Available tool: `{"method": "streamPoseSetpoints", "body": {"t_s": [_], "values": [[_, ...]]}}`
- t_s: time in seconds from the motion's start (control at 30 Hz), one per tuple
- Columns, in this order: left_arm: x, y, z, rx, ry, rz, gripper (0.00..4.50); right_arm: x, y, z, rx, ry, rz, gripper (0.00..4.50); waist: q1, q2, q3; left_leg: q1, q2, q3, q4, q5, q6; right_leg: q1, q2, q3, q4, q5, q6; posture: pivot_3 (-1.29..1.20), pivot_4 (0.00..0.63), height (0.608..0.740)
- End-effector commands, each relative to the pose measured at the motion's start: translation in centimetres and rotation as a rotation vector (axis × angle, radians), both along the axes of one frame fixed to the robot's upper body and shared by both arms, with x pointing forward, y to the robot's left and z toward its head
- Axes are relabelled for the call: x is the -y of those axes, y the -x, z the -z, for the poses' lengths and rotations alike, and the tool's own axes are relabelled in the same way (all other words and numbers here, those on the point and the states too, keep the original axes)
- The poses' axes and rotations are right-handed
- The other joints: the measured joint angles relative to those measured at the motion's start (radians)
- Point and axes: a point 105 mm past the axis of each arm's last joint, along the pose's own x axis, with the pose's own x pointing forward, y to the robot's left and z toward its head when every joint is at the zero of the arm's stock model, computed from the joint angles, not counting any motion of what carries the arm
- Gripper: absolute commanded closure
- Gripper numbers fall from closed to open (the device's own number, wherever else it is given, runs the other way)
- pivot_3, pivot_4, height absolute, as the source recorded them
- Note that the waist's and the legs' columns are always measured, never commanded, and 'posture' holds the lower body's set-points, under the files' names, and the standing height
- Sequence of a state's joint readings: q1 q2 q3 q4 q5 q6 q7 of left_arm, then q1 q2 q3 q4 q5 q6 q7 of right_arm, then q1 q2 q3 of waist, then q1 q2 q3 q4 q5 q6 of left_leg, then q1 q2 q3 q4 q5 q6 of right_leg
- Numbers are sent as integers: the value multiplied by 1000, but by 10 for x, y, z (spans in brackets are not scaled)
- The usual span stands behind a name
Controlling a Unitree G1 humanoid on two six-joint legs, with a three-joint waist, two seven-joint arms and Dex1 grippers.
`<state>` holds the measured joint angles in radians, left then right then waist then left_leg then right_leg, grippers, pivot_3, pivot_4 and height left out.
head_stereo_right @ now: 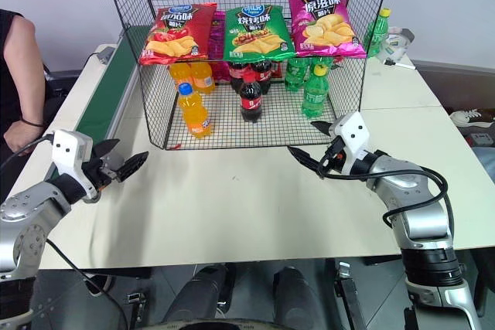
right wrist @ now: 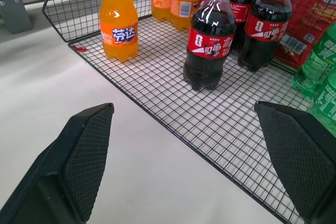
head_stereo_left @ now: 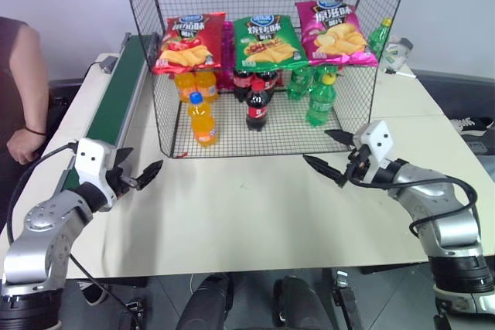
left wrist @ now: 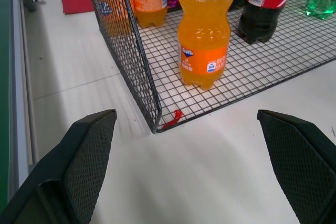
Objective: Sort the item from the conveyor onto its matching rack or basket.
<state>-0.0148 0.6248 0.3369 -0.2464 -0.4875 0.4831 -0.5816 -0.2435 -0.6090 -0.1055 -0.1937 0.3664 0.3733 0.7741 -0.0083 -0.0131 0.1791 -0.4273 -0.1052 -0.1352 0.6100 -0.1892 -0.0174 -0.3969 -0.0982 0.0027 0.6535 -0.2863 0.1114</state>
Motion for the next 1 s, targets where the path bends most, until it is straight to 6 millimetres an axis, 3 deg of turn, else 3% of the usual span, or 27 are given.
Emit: {"method": "streamPoseSetpoints", "body": {"t_s": [0.03,1.0], "values": [[-6,0,-11,48,-20,-17,9,-1,0,-10,47,-1,-5,0,0,0,0,0,0,0,0,0,0,0,0,0,0,0,0,0,150,740],[-9,-5,-13,75,-33,-78,9,-11,0,-3,60,-1,-15,0,0,0,0,0,0,0,-1,0,0,0,0,0,-1,0,0,0,150,740]]}}
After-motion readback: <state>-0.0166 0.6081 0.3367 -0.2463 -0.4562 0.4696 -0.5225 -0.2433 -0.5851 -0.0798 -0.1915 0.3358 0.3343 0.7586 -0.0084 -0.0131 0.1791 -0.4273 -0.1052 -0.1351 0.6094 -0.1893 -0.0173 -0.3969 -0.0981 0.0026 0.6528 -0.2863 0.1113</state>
